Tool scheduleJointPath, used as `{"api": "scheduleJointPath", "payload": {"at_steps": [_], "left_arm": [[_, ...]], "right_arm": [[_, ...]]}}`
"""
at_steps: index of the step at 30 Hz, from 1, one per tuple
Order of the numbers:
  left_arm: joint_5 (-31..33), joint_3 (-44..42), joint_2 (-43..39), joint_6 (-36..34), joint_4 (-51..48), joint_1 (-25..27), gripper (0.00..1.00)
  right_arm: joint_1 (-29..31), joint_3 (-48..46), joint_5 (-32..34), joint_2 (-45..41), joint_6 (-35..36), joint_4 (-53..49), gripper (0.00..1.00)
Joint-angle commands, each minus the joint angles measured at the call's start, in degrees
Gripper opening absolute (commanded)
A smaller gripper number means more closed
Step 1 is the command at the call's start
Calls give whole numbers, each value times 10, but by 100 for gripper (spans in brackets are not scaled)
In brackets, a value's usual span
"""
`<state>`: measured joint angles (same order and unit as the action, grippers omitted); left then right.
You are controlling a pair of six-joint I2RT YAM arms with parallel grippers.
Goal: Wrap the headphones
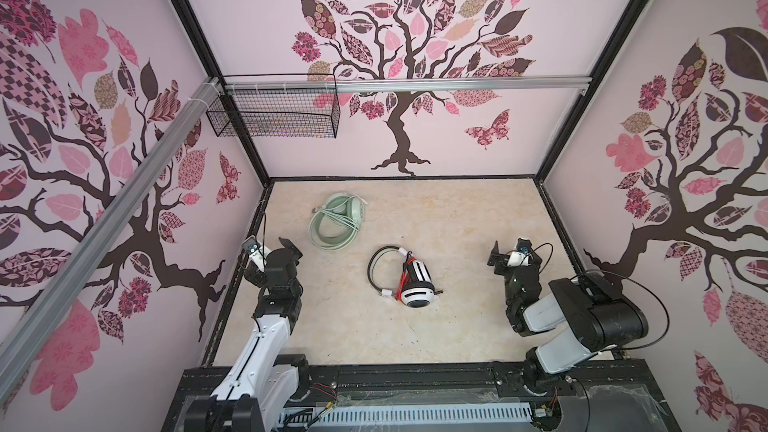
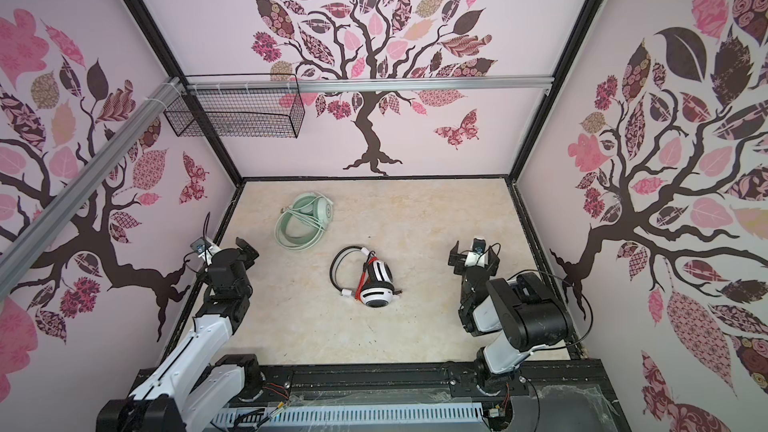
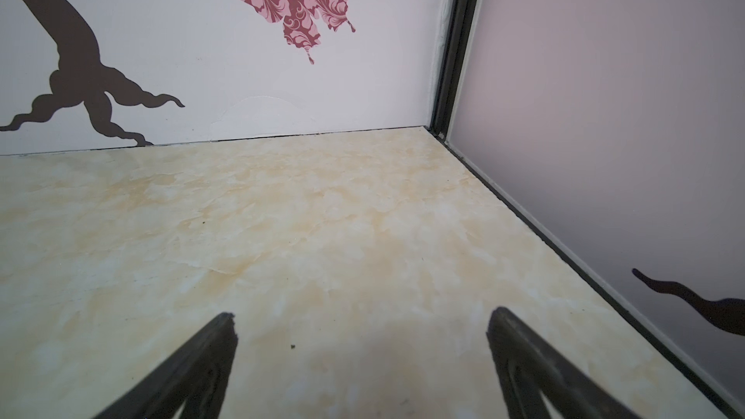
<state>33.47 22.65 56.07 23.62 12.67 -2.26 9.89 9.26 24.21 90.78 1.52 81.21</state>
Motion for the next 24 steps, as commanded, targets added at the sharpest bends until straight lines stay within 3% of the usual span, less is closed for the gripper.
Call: {"api": "scheduleJointPath", "payload": {"at_steps": [1,4,7,10,13,15,16,18,19,21,22,23,24], "left_arm": [[-40,-16,54,-46,103,-8,97],[-22,-57,93,-93,232,-7,97],[-36,-80,139,-93,321,-5,97],[2,-75,203,-135,375,40,97],[5,-68,307,-225,505,93,97],[3,-19,328,-271,437,129,97],[-17,3,319,-262,370,121,97],[-116,42,316,-220,280,67,97],[-171,51,325,-195,273,28,97],[-234,12,318,-191,325,8,97],[-221,-17,349,-199,437,15,97],[-201,-29,355,-201,452,21,97],[-195,-20,332,-197,386,24,97]], "right_arm": [[-10,31,-5,-16,-23,-70,99],[-10,32,-4,-11,-22,-62,99],[-10,33,-4,-13,-23,-67,99],[-10,32,-4,-12,-22,-66,99],[-10,34,-4,-12,-22,-66,99],[-9,34,-4,-12,-23,-67,99],[-10,34,-5,-12,-23,-68,99],[-10,35,-4,-12,-23,-69,99],[-10,36,-5,-11,-23,-70,99],[-14,47,-9,-10,-29,-90,99],[-24,56,-22,-10,-37,-111,99],[-35,68,-37,-12,-47,-139,99],[-42,69,-48,-14,-52,-147,99]]}}
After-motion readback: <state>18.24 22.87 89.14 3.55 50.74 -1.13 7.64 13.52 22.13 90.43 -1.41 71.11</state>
